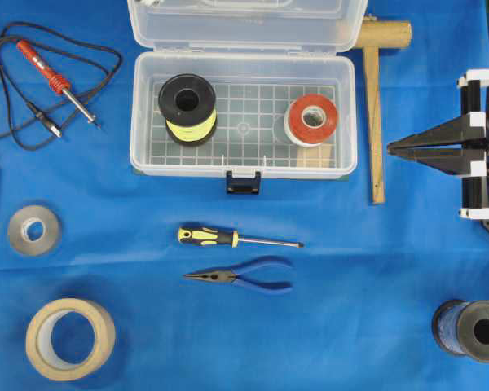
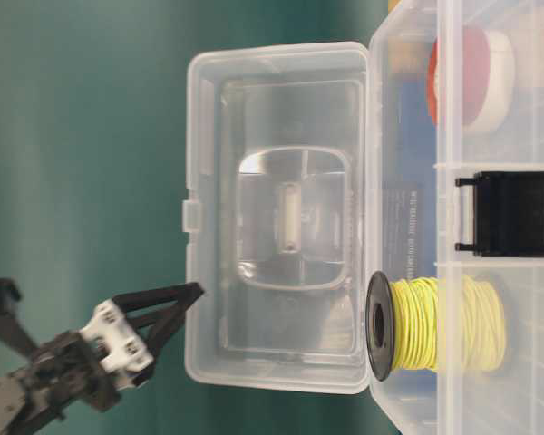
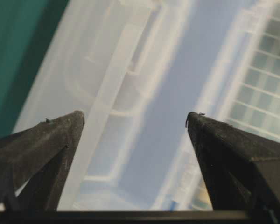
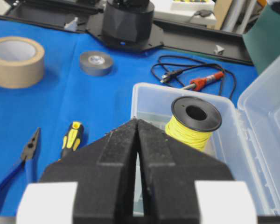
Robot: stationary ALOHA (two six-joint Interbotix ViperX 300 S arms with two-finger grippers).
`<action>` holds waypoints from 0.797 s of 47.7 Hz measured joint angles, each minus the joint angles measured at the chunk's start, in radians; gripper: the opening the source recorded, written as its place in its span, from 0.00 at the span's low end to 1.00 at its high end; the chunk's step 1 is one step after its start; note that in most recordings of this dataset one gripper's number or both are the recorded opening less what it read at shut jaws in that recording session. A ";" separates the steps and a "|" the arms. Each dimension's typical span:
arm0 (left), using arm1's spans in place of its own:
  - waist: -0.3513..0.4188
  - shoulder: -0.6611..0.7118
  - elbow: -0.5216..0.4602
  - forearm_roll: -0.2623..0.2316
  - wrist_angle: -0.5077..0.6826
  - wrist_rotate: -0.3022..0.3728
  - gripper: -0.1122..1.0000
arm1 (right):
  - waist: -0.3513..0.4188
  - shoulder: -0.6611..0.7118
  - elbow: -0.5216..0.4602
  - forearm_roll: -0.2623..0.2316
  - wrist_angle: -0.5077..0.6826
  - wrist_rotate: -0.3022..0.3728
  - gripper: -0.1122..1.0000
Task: Close the tool box with the left arm.
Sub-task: 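Swing the lid down over the box with the left gripper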
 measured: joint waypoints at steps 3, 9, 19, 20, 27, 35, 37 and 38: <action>-0.023 -0.015 0.003 -0.002 0.021 -0.012 0.92 | -0.002 0.000 0.000 -0.002 0.000 0.000 0.10; -0.084 -0.043 0.014 -0.002 0.051 -0.031 0.92 | -0.002 0.000 0.000 0.000 0.000 0.000 0.10; -0.235 -0.077 0.055 -0.018 0.071 -0.091 0.92 | -0.002 0.000 0.000 -0.002 -0.002 0.000 0.10; -0.249 -0.080 0.064 -0.023 0.074 -0.098 0.92 | 0.000 0.000 0.000 -0.002 0.000 0.000 0.10; -0.342 -0.083 0.124 -0.028 0.080 -0.172 0.92 | -0.002 0.000 0.000 -0.002 0.000 0.000 0.10; -0.448 -0.106 0.184 -0.021 0.092 -0.279 0.92 | -0.002 -0.002 0.000 -0.002 0.000 0.000 0.10; -0.477 -0.112 0.192 -0.020 0.092 -0.302 0.92 | -0.002 -0.003 0.000 -0.002 0.000 0.000 0.10; -0.491 -0.115 0.192 -0.021 0.092 -0.314 0.92 | -0.002 -0.003 0.000 -0.002 0.000 0.000 0.10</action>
